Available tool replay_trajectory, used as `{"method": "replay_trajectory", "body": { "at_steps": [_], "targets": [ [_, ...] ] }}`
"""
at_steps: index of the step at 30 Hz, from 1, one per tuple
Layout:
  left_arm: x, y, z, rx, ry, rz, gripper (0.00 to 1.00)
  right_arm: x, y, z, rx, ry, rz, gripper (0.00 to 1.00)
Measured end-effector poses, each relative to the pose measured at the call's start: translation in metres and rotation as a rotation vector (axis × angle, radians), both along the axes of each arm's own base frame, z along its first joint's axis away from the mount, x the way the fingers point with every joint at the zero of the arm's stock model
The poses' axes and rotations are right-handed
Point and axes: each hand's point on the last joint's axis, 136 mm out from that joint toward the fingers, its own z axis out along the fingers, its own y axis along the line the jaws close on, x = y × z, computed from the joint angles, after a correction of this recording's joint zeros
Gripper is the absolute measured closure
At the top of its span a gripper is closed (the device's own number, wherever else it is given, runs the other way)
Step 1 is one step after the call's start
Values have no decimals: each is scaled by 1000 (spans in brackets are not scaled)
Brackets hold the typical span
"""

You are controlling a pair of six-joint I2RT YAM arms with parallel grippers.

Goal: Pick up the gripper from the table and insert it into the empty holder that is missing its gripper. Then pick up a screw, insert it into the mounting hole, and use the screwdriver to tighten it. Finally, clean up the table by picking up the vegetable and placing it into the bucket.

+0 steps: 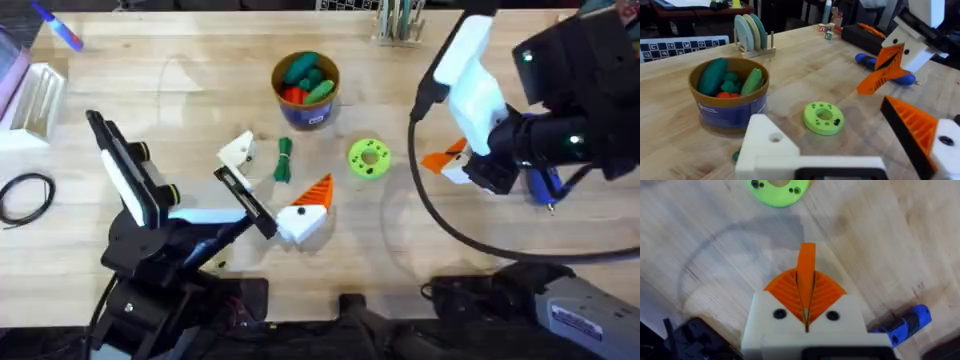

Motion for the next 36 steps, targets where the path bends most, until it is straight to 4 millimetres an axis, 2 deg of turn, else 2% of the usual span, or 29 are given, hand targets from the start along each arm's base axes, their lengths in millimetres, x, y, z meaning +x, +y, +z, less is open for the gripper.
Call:
{"method": "replay_trajectory", "body": {
  "at_steps": [7, 10, 11, 13, 19, 20, 21, 26, 30, 33, 36],
  "targets": [
    [0, 0, 0, 0, 0, 0, 15, -2, 5, 3, 53, 10, -50, 990],
    [0, 0, 0, 0, 0, 1, 15, -4, 9, -11, 59, 74, -52, 990],
    [0, 0, 0, 0, 0, 1, 15, -2, 12, -28, 51, 138, -58, 991],
    [0, 0, 0, 0, 0, 1, 14, -1, 13, -36, 45, 168, -62, 991],
    [0, 0, 0, 0, 0, 1, 15, 3, 16, -41, 51, 183, -62, 991],
    [0, 0, 0, 0, 0, 1, 15, 3, 16, -42, 52, 184, -64, 975],
    [0, 0, 0, 0, 0, 1, 15, 2, 16, -42, 54, 189, -66, 911],
    [0, 0, 0, 0, 0, 1, 16, -2, 16, -46, 49, 219, -66, 741],
    [0, 0, 0, 0, 0, 1, 16, -2, 16, -48, 46, 230, -69, 568],
    [0, 0, 0, 0, 0, 1, 15, -2, 16, -48, 46, 230, -69, 513],
    [0, 0, 0, 0, 0, 1, 15, -2, 16, -48, 46, 230, -69, 500]
  ]
}}
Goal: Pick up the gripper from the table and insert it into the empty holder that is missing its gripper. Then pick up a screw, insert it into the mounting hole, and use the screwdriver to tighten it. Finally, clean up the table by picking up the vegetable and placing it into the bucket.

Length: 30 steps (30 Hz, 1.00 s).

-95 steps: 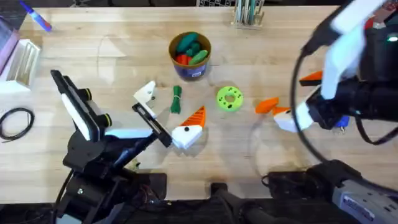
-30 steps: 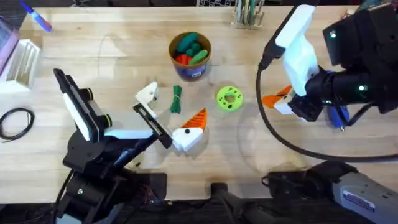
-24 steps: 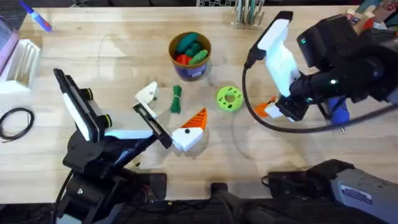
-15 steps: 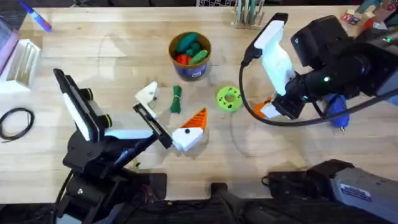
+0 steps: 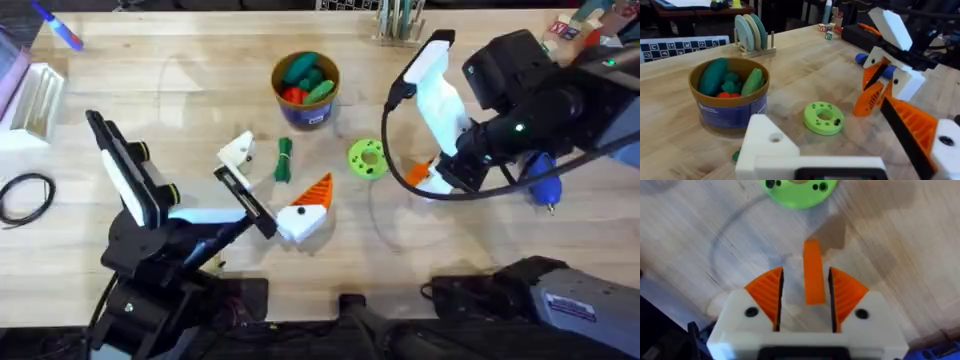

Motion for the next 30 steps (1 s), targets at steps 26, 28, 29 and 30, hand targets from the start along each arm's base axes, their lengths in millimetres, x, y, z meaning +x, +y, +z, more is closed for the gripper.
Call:
{"method": "replay_trajectory", "body": {
  "at_steps": [26, 28, 29, 30],
  "targets": [
    [0, 0, 0, 0, 0, 0, 15, 4, -6, -1, -42, -19, -5, 691],
    [0, 0, 0, 0, -1, 0, 15, 3, -6, -1, -38, -18, -4, 690],
    [0, 0, 0, 0, 0, 0, 15, 3, -5, -1, -37, -18, -4, 699],
    [0, 0, 0, 0, 0, 0, 16, 3, -5, -1, -36, -18, -4, 731]
  ]
}}
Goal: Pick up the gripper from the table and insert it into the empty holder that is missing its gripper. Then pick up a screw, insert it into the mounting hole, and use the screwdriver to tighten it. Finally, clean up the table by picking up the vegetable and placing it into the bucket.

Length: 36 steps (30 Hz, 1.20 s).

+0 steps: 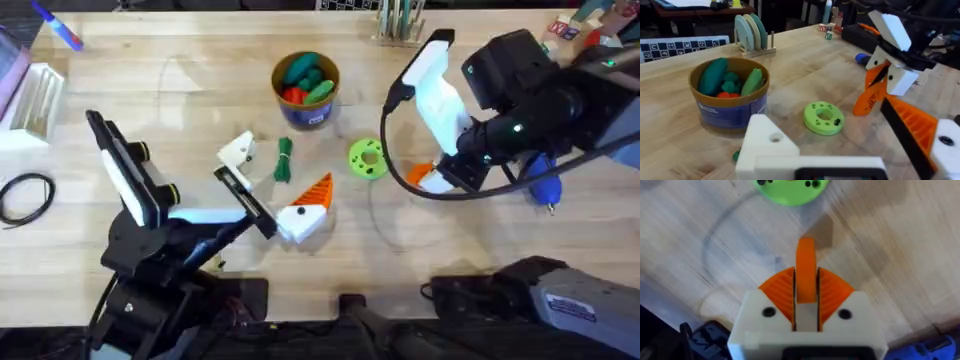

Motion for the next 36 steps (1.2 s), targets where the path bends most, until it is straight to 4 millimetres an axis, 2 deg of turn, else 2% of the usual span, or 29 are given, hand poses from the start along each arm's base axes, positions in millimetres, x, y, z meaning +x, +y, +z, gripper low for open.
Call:
{"method": "replay_trajectory", "body": {
  "at_steps": [2, 7, 8, 10, 11, 21, 24, 30, 36],
  "targets": [
    [0, 0, 0, 0, 0, 0, 16, 0, 0, 0, 0, 0, 0, 784],
    [0, 0, 0, 0, 0, 0, 14, 0, 0, 0, 1, -1, 0, 800],
    [0, 0, 0, 0, 0, 0, 14, 0, 0, 0, 0, -1, 0, 831],
    [0, 0, 0, 0, 0, 0, 15, 0, 0, 0, 2, -1, -3, 970],
    [0, 0, 0, 0, 0, 0, 15, 0, 0, 0, 1, -1, -3, 985],
    [0, 0, 0, 0, 0, 0, 16, 2, 1, 16, 37, -60, -55, 988],
    [0, 0, 0, 0, 0, 0, 15, 9, 4, 33, 77, -103, -131, 989],
    [0, 0, 0, 0, 0, 0, 15, 44, 24, 88, 289, -270, -328, 990],
    [0, 0, 0, 0, 0, 0, 15, 52, 66, 109, 583, -166, -451, 991]
  ]
}}
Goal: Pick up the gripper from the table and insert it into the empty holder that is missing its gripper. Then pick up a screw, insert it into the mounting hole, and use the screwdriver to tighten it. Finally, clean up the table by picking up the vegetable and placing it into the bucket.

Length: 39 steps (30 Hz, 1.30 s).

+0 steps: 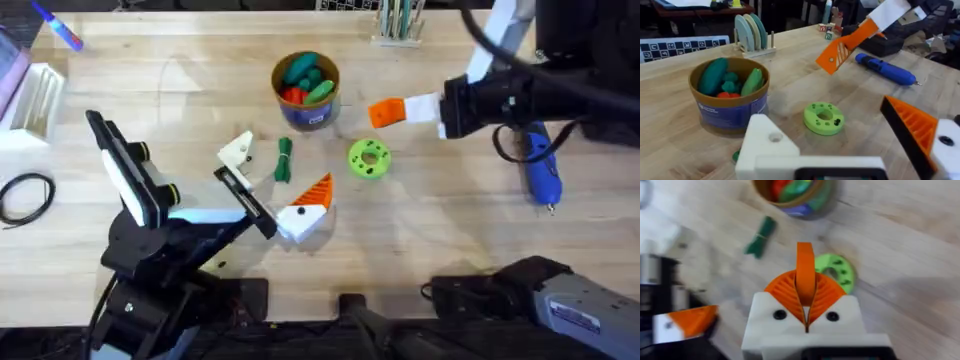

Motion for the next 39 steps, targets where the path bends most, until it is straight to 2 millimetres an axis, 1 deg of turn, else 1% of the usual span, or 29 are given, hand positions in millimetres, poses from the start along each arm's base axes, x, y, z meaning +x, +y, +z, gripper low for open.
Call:
{"method": "replay_trajectory", "body": {
  "at_steps": [2, 7, 14, 18, 21, 25, 29, 31, 33, 39],
  "targets": [
    [0, 0, 0, 0, -1, 0, 16, -2, 14, 4, 89, 36, 24, 991],
    [0, 0, 0, 0, -1, 0, 15, -21, 46, 8, 273, 182, 135, 991],
    [0, 0, 0, 0, 0, 0, 15, -56, 86, -10, 441, 472, 276, 991],
    [0, 0, 0, 0, 0, 0, 15, -67, 104, -9, 518, 577, 346, 991],
    [-1, -1, 0, 0, -1, -8, 15, -74, 111, -10, 541, 637, 370, 992],
    [-1, -1, 0, 0, -1, -7, 15, -72, 118, -8, 570, 631, 402, 992],
    [-1, -1, 0, -1, -1, -8, 15, -58, 128, 5, 621, 542, 440, 992],
    [-3, -2, 0, -1, -1, -19, 15, -53, 131, 9, 641, 532, 440, 992],
    [-6, -5, 0, -2, 0, -43, 15, -49, 133, 5, 648, 556, 424, 992],
    [-16, -13, 1, -6, 2, -119, 15, -43, 140, -14, 675, 666, 409, 992]
  ]
}}
